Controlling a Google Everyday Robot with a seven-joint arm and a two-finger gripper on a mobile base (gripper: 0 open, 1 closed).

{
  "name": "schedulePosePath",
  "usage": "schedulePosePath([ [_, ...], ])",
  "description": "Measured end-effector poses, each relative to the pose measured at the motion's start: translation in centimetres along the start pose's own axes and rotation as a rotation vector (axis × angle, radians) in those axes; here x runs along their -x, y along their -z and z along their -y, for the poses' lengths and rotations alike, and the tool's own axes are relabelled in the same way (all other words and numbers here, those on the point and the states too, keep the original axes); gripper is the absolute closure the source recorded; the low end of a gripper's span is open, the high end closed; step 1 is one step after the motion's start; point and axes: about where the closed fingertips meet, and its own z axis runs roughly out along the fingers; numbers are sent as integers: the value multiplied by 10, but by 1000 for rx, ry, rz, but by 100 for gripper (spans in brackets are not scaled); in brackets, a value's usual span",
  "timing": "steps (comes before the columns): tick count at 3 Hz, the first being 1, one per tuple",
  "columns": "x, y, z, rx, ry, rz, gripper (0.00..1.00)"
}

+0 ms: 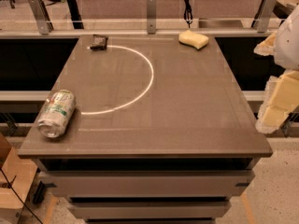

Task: Move sponge near 7up can

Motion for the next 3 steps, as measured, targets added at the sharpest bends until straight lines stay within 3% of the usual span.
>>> schedulePosePath([
  [2, 3, 0, 5, -24, -5, 23, 0],
  [3, 5, -7, 20, -56, -29, 93, 0],
])
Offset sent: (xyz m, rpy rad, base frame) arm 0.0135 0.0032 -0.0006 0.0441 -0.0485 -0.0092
